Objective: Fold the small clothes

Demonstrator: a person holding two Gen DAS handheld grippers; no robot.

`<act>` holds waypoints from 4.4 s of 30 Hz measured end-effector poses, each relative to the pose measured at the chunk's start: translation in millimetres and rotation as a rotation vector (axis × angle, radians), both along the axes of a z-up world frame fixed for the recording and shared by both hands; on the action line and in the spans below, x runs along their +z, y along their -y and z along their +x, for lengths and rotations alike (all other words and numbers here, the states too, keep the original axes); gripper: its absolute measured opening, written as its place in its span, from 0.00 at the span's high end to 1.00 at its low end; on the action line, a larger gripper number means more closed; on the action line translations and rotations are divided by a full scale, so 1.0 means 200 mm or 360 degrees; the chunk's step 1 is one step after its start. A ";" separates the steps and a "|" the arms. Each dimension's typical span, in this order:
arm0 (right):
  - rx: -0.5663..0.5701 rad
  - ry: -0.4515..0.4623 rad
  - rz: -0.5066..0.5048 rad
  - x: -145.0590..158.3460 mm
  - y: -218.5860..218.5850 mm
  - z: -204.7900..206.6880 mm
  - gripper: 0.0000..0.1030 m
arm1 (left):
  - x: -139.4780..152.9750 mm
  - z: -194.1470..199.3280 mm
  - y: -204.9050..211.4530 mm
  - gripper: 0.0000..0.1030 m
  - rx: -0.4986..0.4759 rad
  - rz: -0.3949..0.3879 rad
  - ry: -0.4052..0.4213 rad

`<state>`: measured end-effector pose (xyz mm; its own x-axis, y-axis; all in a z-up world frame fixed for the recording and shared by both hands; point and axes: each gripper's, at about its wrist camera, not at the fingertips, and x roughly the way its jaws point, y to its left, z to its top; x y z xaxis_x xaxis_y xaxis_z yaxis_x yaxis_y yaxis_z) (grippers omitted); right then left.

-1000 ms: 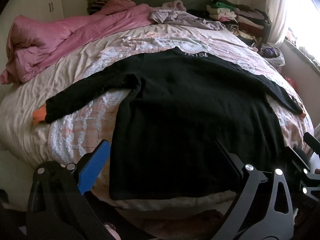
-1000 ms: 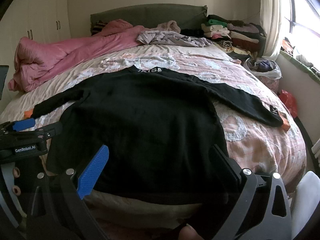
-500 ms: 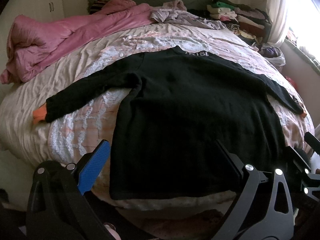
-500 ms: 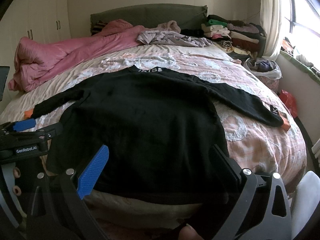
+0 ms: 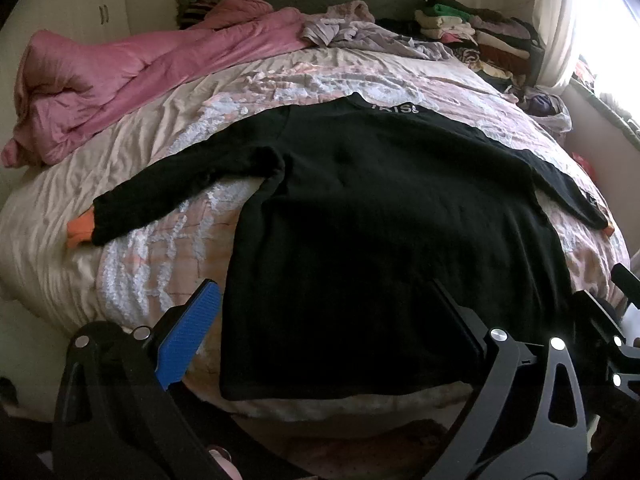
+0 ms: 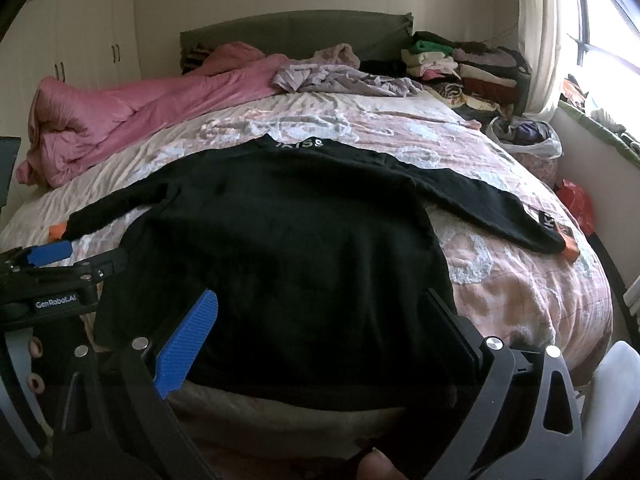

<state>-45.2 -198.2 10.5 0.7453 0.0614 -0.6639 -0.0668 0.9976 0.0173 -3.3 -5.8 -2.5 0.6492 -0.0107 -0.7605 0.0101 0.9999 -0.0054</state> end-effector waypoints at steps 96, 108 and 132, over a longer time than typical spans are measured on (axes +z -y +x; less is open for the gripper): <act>-0.0573 -0.0107 0.0099 -0.12 1.05 1.32 0.04 | -0.34 1.35 0.49 0.09 -0.0281 -0.0005 -0.0188; 0.0160 -0.0330 0.0086 -0.27 0.65 1.85 0.33 | -0.36 1.40 0.50 0.09 -0.0326 -0.0066 -0.0186; 0.0307 -0.0374 -0.0377 -0.40 0.48 2.00 0.89 | -0.39 1.42 0.70 0.09 -0.0472 -0.0086 -0.0211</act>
<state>355.7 -293.7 -69.1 0.5611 0.0100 -0.8277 -0.2750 0.9454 -0.1750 279.9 -146.8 -81.2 0.5072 -0.2270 -0.8314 0.2965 0.9518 -0.0790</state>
